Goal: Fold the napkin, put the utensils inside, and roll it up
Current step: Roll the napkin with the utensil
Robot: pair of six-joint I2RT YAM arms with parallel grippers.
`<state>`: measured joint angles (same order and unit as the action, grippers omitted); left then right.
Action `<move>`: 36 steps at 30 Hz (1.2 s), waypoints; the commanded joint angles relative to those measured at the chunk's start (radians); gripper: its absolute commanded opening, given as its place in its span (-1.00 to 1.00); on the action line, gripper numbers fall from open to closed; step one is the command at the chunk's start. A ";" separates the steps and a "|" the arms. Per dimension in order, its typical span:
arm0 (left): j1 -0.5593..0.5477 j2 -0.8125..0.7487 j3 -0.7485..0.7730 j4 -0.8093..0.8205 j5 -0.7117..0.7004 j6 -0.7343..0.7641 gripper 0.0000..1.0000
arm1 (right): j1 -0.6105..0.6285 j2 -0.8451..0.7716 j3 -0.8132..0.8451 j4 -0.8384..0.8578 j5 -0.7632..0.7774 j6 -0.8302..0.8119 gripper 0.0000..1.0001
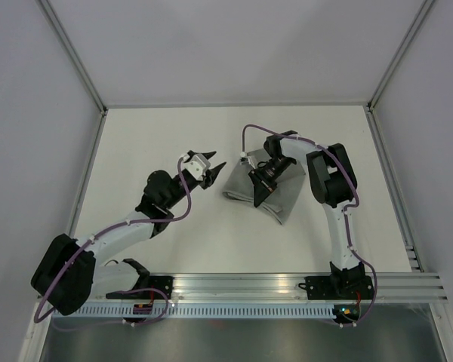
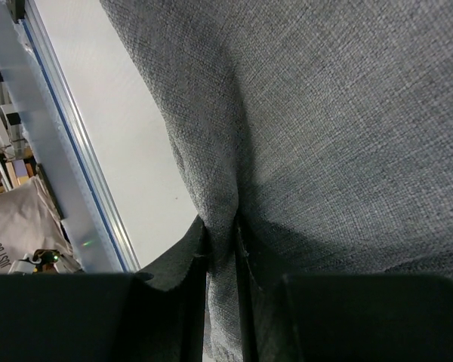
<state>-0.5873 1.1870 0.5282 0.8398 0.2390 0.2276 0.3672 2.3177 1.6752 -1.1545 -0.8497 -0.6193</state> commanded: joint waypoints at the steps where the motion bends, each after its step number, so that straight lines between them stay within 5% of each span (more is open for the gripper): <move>1: -0.057 0.031 0.081 -0.158 0.086 0.172 0.01 | -0.007 0.074 0.003 0.007 0.130 -0.079 -0.78; 10: -0.236 0.262 0.194 -0.360 -0.039 0.372 0.01 | -0.017 0.106 0.031 -0.016 0.127 -0.086 -0.78; 21: -0.347 0.394 0.283 -0.600 -0.030 0.528 0.01 | -0.022 0.131 0.049 -0.025 0.118 -0.088 -0.78; 36: -0.359 0.552 0.254 -0.409 -0.121 0.702 0.03 | -0.036 0.155 0.066 -0.053 0.120 -0.109 -0.78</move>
<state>-0.9398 1.7229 0.7765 0.3489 0.1440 0.8253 0.3382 2.4065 1.7416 -1.2987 -0.9020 -0.6483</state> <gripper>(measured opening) 0.513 0.225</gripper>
